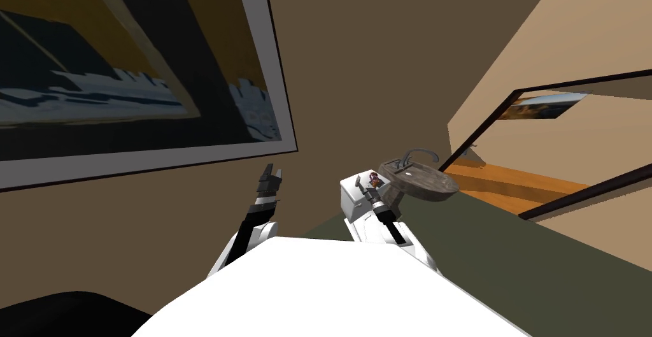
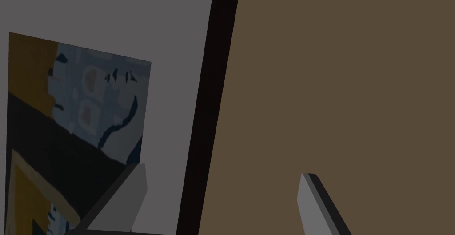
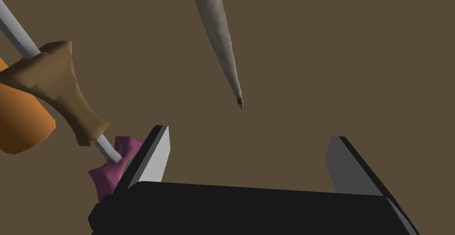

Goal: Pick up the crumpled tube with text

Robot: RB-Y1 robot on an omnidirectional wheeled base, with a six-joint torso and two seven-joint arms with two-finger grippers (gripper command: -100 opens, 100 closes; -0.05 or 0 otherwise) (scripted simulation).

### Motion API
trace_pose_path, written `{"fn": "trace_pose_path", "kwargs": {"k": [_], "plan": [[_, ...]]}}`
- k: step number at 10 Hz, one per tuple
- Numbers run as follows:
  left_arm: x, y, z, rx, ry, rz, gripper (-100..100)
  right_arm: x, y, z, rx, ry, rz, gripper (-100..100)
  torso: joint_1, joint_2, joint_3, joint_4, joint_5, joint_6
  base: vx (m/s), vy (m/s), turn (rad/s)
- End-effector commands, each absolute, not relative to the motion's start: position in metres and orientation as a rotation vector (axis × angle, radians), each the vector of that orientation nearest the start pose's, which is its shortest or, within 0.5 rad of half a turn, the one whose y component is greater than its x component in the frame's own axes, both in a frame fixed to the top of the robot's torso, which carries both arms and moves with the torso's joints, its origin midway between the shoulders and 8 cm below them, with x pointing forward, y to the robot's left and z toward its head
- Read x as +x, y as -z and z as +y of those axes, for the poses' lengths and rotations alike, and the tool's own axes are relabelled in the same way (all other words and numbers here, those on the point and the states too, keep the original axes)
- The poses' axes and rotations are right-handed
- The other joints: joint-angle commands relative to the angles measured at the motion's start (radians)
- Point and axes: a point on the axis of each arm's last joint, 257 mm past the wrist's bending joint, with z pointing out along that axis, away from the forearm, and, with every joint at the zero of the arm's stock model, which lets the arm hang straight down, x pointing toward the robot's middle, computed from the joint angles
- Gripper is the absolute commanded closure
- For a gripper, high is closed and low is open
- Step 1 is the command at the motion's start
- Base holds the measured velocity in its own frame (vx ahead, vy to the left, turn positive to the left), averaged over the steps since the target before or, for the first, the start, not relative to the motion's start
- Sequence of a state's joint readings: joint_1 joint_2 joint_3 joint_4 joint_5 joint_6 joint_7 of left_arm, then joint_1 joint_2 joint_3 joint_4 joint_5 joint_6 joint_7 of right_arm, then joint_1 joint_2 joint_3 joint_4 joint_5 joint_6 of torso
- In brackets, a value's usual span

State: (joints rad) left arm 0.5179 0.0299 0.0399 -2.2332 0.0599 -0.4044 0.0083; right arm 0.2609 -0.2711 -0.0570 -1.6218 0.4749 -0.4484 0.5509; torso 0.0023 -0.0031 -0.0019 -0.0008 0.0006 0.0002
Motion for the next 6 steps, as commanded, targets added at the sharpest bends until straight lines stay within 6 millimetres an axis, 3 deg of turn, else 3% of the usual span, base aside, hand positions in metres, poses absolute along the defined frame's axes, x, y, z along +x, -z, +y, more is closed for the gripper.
{"fn": "trace_pose_path", "kwargs": {"k": [1, 6], "plan": [[0.362, 0.021, 0.305, -0.802, 1.261, 0.699, 0, 0.456, 0.235, -0.296, 0.002, -0.300, 1.467, -100, 0.000, 0.000, 0.000, 0.000, 0.000, 0.000, 0.038, 0.029, 0.034], [0.362, 0.021, 0.305, -0.802, 1.261, 0.699, 0, 0.461, 0.267, -0.318, -0.168, -0.140, 1.550, -100, -0.001, 0.001, 0.001, 0.000, 0.000, 0.000, 0.039, 0.023, 0.030]]}}
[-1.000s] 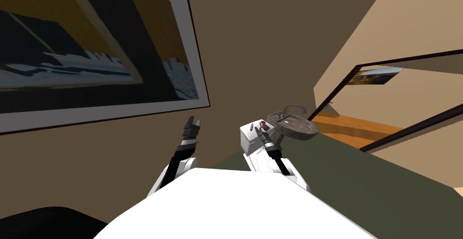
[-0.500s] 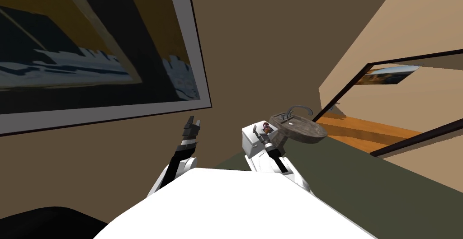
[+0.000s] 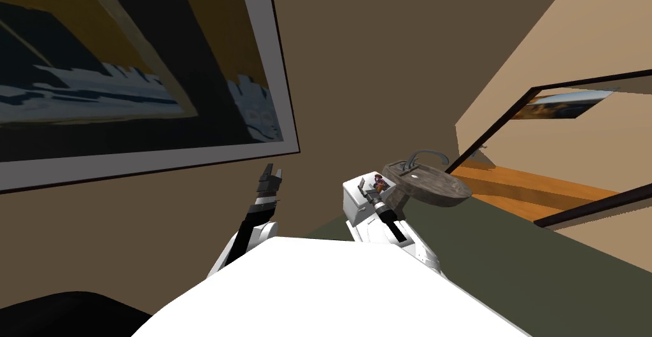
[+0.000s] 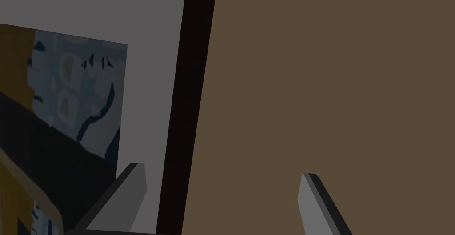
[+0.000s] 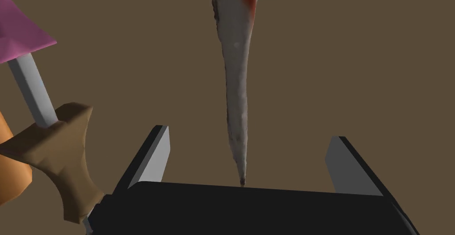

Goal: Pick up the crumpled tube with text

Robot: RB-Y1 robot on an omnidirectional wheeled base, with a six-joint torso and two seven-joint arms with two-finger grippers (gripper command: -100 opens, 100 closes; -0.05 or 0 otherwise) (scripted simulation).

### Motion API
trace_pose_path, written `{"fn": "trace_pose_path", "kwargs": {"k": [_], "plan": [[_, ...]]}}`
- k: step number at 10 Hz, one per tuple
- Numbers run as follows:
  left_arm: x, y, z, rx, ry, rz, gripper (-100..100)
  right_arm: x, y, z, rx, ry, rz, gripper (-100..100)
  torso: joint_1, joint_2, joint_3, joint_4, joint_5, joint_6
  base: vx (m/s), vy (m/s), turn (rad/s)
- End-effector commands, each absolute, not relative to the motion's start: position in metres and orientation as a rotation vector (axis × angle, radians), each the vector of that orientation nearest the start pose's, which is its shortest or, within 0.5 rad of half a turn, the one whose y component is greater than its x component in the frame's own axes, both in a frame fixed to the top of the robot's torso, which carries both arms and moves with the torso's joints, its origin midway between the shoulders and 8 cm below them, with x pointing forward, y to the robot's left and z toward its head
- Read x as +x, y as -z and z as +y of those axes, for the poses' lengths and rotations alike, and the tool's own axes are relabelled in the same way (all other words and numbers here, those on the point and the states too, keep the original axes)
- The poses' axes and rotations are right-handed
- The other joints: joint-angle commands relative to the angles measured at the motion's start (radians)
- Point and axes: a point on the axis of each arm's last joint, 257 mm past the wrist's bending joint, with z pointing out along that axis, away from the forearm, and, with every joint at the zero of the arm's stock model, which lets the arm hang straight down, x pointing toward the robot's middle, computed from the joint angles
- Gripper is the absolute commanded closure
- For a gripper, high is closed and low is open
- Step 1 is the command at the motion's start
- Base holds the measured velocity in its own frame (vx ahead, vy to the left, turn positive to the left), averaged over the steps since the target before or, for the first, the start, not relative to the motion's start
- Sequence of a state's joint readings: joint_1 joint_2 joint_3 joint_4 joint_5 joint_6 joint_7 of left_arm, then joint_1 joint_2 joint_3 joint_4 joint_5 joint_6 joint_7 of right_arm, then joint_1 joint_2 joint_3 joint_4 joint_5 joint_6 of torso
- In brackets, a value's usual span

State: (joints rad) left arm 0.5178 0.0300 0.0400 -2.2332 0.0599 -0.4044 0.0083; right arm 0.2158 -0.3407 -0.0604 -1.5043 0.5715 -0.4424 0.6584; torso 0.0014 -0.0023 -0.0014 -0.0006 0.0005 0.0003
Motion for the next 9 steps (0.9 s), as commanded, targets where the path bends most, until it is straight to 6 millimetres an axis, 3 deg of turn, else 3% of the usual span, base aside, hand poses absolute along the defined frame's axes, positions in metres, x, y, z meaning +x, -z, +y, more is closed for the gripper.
{"fn": "trace_pose_path", "kwargs": {"k": [1, 3, 4, 5, 6, 9], "plan": [[0.3618, 0.0208, 0.3054, -0.802, 1.261, 0.699, 0, 0.4619, 0.2694, -0.3209, -0.187, -0.122, 1.558, -100, 0.000, 0.000, 0.000, 0.000, 0.000, 0.000, 0.035, 0.023, 0.022], [0.3618, 0.0208, 0.3054, -0.802, 1.261, 0.699, 0, 0.4622, 0.2701, -0.3232, -0.202, -0.110, 1.563, -100, 0.000, 0.000, 0.000, 0.000, 0.000, 0.000, 0.022, 0.017, 0.013], [0.3618, 0.0213, 0.3053, -0.803, 1.262, 0.700, 0, 0.4623, 0.2705, -0.3239, -0.207, -0.106, 1.564, 0, 0.000, 0.001, 0.000, 0.000, 0.000, 0.000, 0.000, 0.000, 0.000], [0.3618, 0.0214, 0.3053, -0.804, 1.261, 0.701, 0, 0.4623, 0.2704, -0.3238, -0.206, -0.106, 1.564, -100, 0.000, 0.001, 0.000, 0.001, 0.000, 0.000, 0.000, 0.000, 0.000], [0.3618, 0.0214, 0.3053, -0.804, 1.261, 0.701, 0, 0.4623, 0.2705, -0.3238, -0.206, -0.106, 1.564, 100, 0.000, 0.001, 0.000, 0.001, 0.000, 0.000, 0.000, 0.000, 0.000], [0.3618, 0.0214, 0.3053, -0.804, 1.261, 0.701, 0, 0.4622, 0.2705, -0.3242, -0.206, -0.105, 1.564, 100, 0.000, 0.000, 0.000, 0.000, -0.001, 0.000, 0.000, 0.000, 0.000]]}}
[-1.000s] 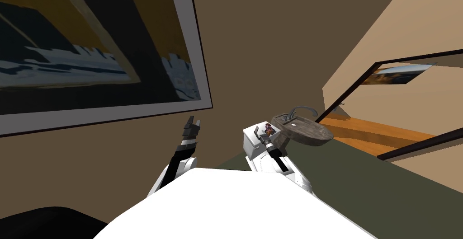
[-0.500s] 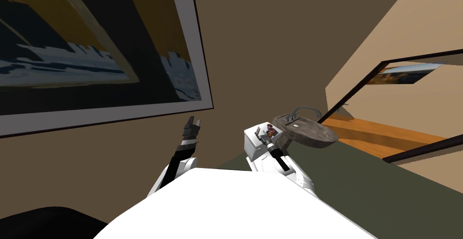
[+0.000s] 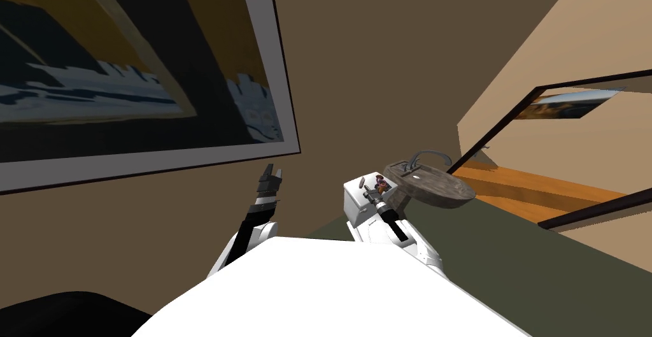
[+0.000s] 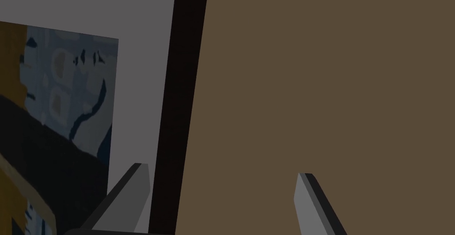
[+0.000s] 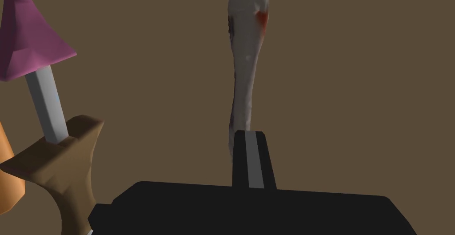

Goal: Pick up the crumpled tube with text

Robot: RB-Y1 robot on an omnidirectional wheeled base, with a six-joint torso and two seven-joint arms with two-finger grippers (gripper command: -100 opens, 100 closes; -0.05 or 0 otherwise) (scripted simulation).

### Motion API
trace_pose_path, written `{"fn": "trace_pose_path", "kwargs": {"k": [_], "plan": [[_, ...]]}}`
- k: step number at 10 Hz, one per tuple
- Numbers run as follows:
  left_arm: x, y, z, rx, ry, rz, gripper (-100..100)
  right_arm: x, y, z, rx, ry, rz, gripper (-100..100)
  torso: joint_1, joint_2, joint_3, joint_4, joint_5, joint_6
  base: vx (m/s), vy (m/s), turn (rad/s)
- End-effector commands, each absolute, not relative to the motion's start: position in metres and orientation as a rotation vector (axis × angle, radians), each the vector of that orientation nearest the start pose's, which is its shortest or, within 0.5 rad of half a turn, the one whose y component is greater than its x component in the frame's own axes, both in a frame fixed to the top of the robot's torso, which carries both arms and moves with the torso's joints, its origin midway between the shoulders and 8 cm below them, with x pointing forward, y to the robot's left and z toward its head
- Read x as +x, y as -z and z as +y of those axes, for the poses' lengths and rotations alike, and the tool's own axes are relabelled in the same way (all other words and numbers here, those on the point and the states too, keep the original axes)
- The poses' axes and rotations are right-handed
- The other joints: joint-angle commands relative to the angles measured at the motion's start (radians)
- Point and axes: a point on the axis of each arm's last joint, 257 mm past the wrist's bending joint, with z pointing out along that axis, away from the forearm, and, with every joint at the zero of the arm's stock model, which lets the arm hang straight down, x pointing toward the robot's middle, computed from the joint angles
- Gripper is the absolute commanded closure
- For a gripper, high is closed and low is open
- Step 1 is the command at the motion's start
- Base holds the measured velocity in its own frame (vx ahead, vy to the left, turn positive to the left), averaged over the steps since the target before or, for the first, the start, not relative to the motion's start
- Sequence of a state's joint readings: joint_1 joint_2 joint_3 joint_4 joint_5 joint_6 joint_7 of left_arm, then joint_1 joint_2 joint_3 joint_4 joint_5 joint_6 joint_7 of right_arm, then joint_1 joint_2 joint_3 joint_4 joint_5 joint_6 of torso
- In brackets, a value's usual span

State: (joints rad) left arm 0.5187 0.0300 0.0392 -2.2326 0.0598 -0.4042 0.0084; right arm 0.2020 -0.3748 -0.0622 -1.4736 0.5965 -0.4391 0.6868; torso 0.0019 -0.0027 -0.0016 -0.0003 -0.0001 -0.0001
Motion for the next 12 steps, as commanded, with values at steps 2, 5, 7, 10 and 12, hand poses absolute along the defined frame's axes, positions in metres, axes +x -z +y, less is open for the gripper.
{"fn": "trace_pose_path", "kwargs": {"k": [2, 5, 7, 10, 12], "plan": [[0.362, 0.021, 0.305, -0.804, 1.261, 0.701, 0, 0.462, 0.270, -0.324, -0.206, -0.105, 1.564, 0, 0.000, 0.000, 0.000, 0.000, 0.000, 0.000, 0.000, 0.000, 0.000], [0.362, 0.021, 0.305, -0.804, 1.262, 0.701, 0, 0.460, 0.278, -0.343, -0.231, -0.074, 1.616, -100, 0.001, -0.001, -0.001, 0.000, 0.000, 0.000, 0.011, 0.016, 0.095], [0.362, 0.021, 0.305, -0.804, 1.261, 0.701, 0, 0.458, 0.283, -0.353, -0.242, -0.056, 1.644, -100, 0.001, -0.001, -0.001, 0.000, 0.000, 0.000, 0.012, 0.013, 0.068], [0.362, 0.021, 0.305, -0.804, 1.262, 0.701, 0, 0.456, 0.288, -0.370, -0.259, -0.027, 1.686, -100, 0.001, -0.001, -0.001, 0.000, 0.000, 0.000, 0.013, 0.014, 0.080], [0.362, 0.022, 0.305, -0.804, 1.262, 0.701, 0, 0.454, 0.292, -0.380, -0.265, -0.008, 1.712, -100, 0.001, -0.001, -0.001, 0.000, 0.000, 0.000, 0.011, 0.011, 0.063]]}}
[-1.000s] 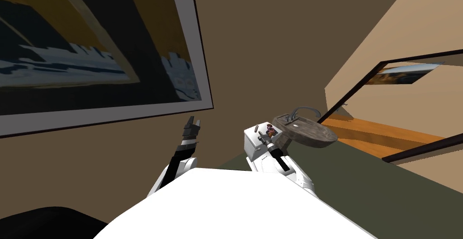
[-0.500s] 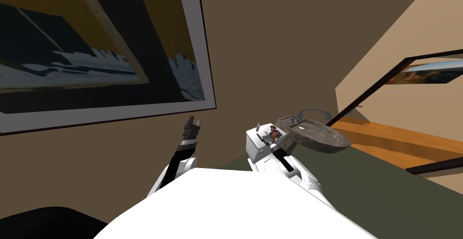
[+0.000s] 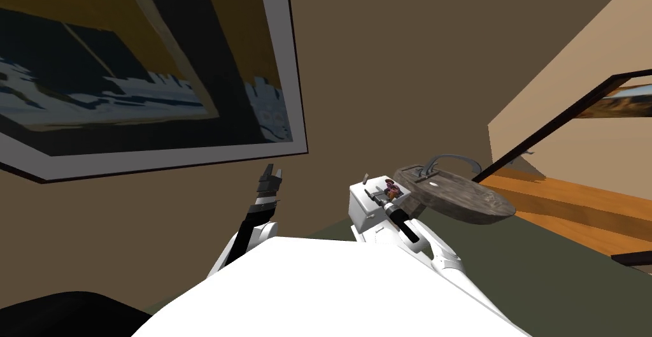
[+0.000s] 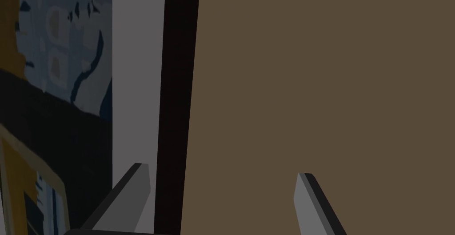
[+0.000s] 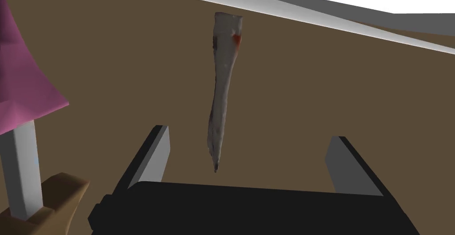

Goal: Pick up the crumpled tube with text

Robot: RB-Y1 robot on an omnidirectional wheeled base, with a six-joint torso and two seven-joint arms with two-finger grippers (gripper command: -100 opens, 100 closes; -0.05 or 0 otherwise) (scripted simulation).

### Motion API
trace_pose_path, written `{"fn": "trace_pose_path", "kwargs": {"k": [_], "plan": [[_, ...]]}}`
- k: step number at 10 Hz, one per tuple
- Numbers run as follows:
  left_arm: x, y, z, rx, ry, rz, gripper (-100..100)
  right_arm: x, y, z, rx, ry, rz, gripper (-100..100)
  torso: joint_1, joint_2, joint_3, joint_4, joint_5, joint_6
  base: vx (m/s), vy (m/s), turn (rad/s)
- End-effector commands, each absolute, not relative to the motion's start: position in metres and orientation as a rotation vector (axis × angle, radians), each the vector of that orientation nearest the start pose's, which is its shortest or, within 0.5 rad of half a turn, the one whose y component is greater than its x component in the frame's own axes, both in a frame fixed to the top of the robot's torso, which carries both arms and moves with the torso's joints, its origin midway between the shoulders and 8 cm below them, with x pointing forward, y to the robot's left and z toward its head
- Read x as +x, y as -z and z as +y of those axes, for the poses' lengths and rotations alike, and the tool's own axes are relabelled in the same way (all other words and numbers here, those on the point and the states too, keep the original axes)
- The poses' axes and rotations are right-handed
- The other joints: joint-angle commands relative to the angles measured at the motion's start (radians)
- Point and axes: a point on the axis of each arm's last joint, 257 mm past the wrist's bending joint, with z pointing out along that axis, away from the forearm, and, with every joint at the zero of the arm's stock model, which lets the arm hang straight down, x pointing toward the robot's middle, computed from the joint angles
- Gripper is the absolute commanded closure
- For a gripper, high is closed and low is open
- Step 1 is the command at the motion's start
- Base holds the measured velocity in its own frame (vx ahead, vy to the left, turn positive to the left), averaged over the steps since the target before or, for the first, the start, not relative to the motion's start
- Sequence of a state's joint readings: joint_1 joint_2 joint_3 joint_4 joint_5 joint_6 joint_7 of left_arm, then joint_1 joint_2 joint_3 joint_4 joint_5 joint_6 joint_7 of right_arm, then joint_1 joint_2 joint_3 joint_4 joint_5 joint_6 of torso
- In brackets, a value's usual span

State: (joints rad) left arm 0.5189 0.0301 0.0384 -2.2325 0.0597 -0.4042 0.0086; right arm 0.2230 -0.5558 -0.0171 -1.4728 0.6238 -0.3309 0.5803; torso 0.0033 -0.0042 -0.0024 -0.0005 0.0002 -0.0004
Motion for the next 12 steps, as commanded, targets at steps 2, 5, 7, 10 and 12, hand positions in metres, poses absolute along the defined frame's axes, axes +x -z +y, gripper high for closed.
{"fn": "trace_pose_path", "kwargs": {"k": [2, 5, 7, 10, 12], "plan": [[0.362, 0.022, 0.305, -0.804, 1.262, 0.701, 0, 0.455, 0.290, -0.377, -0.264, -0.013, 1.705, 0, 0.000, 0.000, 0.000, 0.000, 0.000, 0.000, 0.002, 0.001, 0.007], [0.362, 0.022, 0.305, -0.804, 1.262, 0.701, 0, 0.455, 0.290, -0.377, -0.264, -0.013, 1.705, 100, 0.000, 0.000, 0.000, 0.000, 0.000, 0.000, 0.000, 0.000, 0.000], [0.362, 0.022, 0.305, -0.804, 1.262, 0.701, 0, 0.455, 0.290, -0.377, -0.264, -0.013, 1.705, 100, 0.000, 0.000, 0.000, 0.000, 0.000, 0.000, 0.000, 0.000, 0.000], [0.362, 0.022, 0.305, -0.804, 1.262, 0.701, 0, 0.459, 0.296, -0.359, -0.288, -0.031, 1.711, -100, 0.000, 0.000, 0.000, 0.000, 0.000, 0.000, -0.009, -0.019, -0.031], [0.362, 0.022, 0.305, -0.804, 1.262, 0.701, 0, 0.463, 0.301, -0.344, -0.310, -0.046, 1.716, -100, -0.005, 0.003, 0.002, 0.001, -0.001, 0.000, -0.064, -0.079, -0.065]]}}
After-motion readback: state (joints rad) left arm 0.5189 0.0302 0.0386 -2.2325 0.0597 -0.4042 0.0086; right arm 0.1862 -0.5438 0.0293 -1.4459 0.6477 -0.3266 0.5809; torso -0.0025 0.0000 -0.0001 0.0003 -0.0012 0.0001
